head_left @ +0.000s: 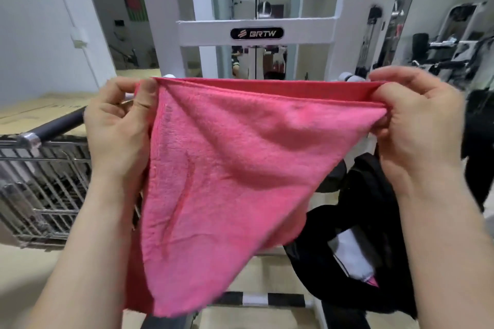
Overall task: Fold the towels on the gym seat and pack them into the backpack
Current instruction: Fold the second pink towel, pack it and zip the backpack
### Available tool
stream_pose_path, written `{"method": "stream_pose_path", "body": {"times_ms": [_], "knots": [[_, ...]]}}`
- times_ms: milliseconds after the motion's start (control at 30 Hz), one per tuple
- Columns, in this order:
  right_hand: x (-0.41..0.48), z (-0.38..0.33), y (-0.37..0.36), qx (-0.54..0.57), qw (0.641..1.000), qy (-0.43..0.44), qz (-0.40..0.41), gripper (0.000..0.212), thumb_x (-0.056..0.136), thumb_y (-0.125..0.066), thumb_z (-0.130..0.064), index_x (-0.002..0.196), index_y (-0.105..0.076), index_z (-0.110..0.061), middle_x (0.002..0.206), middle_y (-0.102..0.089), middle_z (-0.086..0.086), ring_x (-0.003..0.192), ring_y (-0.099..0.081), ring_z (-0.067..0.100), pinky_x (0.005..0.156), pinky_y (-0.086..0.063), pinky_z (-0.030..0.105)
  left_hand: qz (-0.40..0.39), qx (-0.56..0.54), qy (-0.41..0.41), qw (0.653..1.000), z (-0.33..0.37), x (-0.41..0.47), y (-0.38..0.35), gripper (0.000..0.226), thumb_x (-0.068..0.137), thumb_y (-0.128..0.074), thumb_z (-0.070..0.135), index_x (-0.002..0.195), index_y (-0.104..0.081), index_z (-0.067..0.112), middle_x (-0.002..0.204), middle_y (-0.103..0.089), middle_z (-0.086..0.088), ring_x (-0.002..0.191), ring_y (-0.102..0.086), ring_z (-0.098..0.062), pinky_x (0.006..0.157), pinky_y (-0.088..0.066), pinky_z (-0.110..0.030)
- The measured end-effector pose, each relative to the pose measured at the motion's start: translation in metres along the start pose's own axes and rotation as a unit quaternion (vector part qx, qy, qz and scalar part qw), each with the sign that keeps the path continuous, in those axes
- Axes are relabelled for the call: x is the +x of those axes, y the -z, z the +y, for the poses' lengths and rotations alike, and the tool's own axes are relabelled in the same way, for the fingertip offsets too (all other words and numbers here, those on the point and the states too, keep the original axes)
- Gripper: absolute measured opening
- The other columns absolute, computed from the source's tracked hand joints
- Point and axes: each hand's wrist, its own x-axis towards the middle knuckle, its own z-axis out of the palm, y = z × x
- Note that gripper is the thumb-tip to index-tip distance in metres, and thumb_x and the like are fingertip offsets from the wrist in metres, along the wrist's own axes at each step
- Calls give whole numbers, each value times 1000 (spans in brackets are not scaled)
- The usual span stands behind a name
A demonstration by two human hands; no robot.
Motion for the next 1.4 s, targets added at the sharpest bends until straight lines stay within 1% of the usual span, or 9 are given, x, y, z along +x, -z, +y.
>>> {"method": "stream_pose_path", "body": {"times_ms": [167,467,567,733,800,900,1033,1167,1400], "knots": [[25,10,11,-171,983,-29,-66,16,71,-57,-6,69,-60,10,60,-41,12,53,-35,17,47,-24,21,-44,84,57,994,-11,0,5,25,92,-63,26,69,-70,32,56,-60,20,51,-47,5,50,-39,-12],[63,101,5,-296,895,-143,-300,38,80,-45,19,68,-64,-11,74,-62,13,65,-54,25,58,-51,23,-59,165,226,958,-106,11,13,5,82,-75,19,79,-75,23,78,-70,-1,70,-59,-12,61,-47,-25],[70,112,0,-393,844,-116,-347,33,82,-55,8,74,-77,-15,77,-73,-1,75,-65,16,78,-54,27,-42,157,261,951,-129,22,14,4,78,-79,23,75,-76,24,76,-72,1,69,-61,-13,59,-48,-25],[72,121,-8,-558,686,11,-468,15,74,-78,-37,70,-74,-23,81,-66,2,72,-59,12,70,-49,30,-10,122,311,942,-151,30,16,7,77,-79,28,74,-76,22,76,-69,1,75,-60,-17,66,-45,-32],[76,124,-8,-522,719,29,-458,15,75,-79,-33,71,-73,-21,83,-65,2,69,-56,11,71,-48,30,-5,113,318,941,-155,30,18,11,80,-77,25,71,-73,20,70,-67,3,69,-57,-13,62,-42,-29],[87,116,-1,-237,853,-134,-445,27,70,-79,-39,72,-69,-14,77,-61,4,71,-49,18,66,-39,28,11,49,332,942,-150,32,23,20,80,-74,19,61,-66,18,59,-63,5,57,-54,-10,58,-41,-27],[90,105,-13,121,881,-224,-398,21,74,-75,-22,60,-60,-21,60,-52,-2,59,-37,15,58,-29,25,-14,-27,317,948,-134,42,25,20,84,-64,20,63,-66,19,57,-61,8,51,-51,-5,50,-41,-18],[105,127,-44,-115,900,-228,-352,34,78,-66,5,61,-49,-19,76,-62,5,68,-60,16,58,-48,24,1,30,314,949,-143,63,26,16,75,-73,22,68,-59,19,60,-60,4,52,-47,-9,48,-37,-21],[122,178,-73,-490,800,-115,-328,29,76,-60,3,67,-43,-19,78,-59,3,73,-53,21,69,-47,34,-59,155,356,920,-199,95,25,17,72,-81,23,73,-66,16,71,-61,-1,49,-49,-5,39,-35,-15]]}}
